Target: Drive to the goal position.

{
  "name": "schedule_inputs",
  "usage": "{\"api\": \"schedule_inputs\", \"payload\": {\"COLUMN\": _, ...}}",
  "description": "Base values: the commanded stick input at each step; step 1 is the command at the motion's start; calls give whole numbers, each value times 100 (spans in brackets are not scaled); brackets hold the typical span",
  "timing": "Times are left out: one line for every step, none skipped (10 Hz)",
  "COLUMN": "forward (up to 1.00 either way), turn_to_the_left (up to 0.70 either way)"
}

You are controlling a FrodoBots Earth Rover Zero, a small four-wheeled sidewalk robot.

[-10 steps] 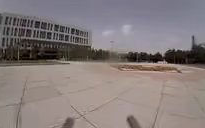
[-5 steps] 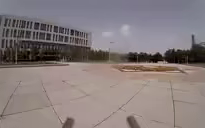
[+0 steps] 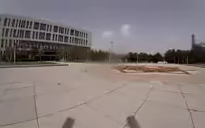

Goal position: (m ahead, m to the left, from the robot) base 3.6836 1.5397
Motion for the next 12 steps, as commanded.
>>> {"api": "schedule_inputs", "payload": {"forward": 70, "turn_to_the_left": 1}}
{"api": "schedule_inputs", "payload": {"forward": 70, "turn_to_the_left": 1}}
{"api": "schedule_inputs", "payload": {"forward": 70, "turn_to_the_left": 1}}
{"api": "schedule_inputs", "payload": {"forward": 70, "turn_to_the_left": 1}}
{"api": "schedule_inputs", "payload": {"forward": 53, "turn_to_the_left": 1}}
{"api": "schedule_inputs", "payload": {"forward": 0, "turn_to_the_left": 0}}
{"api": "schedule_inputs", "payload": {"forward": 0, "turn_to_the_left": 0}}
{"api": "schedule_inputs", "payload": {"forward": 0, "turn_to_the_left": 0}}
{"api": "schedule_inputs", "payload": {"forward": 0, "turn_to_the_left": 0}}
{"api": "schedule_inputs", "payload": {"forward": 0, "turn_to_the_left": 0}}
{"api": "schedule_inputs", "payload": {"forward": 0, "turn_to_the_left": 0}}
{"api": "schedule_inputs", "payload": {"forward": 0, "turn_to_the_left": 0}}
